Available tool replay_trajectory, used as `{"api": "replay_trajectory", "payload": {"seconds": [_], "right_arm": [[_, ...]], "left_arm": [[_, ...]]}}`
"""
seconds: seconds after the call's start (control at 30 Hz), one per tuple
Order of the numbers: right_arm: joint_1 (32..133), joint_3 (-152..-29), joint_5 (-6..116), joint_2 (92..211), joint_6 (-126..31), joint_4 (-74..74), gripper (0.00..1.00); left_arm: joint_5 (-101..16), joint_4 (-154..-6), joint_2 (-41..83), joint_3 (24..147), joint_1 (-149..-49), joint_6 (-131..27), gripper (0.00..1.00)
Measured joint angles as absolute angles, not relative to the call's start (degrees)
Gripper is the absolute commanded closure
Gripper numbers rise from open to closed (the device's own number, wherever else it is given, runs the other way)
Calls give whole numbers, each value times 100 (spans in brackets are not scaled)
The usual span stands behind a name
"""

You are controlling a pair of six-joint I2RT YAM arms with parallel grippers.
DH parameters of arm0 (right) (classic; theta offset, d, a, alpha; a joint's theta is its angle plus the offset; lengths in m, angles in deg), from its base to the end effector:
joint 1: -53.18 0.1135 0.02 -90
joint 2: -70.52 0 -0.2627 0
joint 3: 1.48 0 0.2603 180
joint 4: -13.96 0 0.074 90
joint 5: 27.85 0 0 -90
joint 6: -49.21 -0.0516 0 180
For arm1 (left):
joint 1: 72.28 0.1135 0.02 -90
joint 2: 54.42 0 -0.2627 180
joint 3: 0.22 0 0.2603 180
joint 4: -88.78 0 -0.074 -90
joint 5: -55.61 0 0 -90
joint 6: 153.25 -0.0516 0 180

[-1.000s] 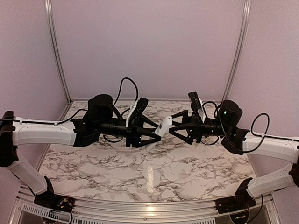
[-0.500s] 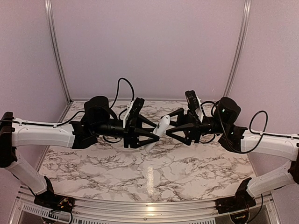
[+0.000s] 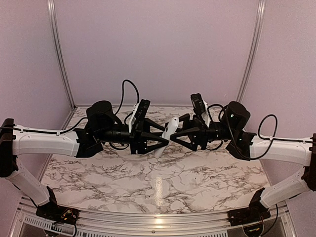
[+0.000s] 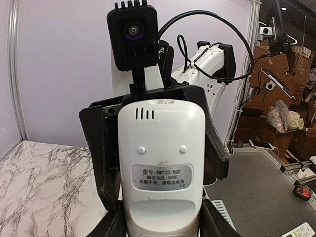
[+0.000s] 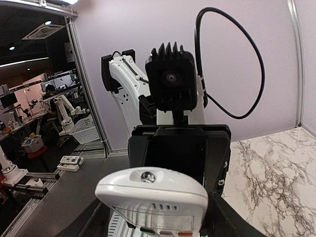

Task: Load the batteries into the remote control
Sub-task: Pass from the left arm to the right

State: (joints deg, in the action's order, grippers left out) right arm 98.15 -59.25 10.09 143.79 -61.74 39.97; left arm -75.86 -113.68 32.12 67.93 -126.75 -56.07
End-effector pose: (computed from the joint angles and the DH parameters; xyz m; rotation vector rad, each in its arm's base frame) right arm 0.1829 0.2402 0.3148 -1.1233 1.2285 1.5273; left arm 0.1835 -0.3157 0.3016 1.2113 1.1793 -1.3708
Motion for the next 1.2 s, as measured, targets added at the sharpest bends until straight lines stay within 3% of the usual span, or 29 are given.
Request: {"api": "replay_trajectory", "payload": {"seconds": [0.1, 0.37, 0.57, 0.63, 0.87, 1.2], "right_arm": [[9841, -5977, 996, 14419, -6185, 4042, 37], [9844, -6012, 1016, 14463, -6172, 4077, 53], [9837, -6034, 1071, 14482, -6034, 4082, 77], [9837, -6034, 1082, 14482, -6019, 4066, 83], [9802, -6038, 1125, 14478, -6056, 3771, 94], [9369, -6712, 1742, 14539, -5625, 1428, 99]], "left_arm": [[-7532, -11366, 3215, 6793, -12673, -5594, 75], [-7488, -11366, 3226, 6793, -12675, -5552, 74], [-7429, -11364, 3230, 6795, -12673, -5421, 69], [-7418, -11360, 3232, 6795, -12675, -5421, 62], [-7178, -11058, 3234, 6835, -12656, -5508, 2], [-6065, -10265, 2968, 6734, -12376, -5463, 1]]}}
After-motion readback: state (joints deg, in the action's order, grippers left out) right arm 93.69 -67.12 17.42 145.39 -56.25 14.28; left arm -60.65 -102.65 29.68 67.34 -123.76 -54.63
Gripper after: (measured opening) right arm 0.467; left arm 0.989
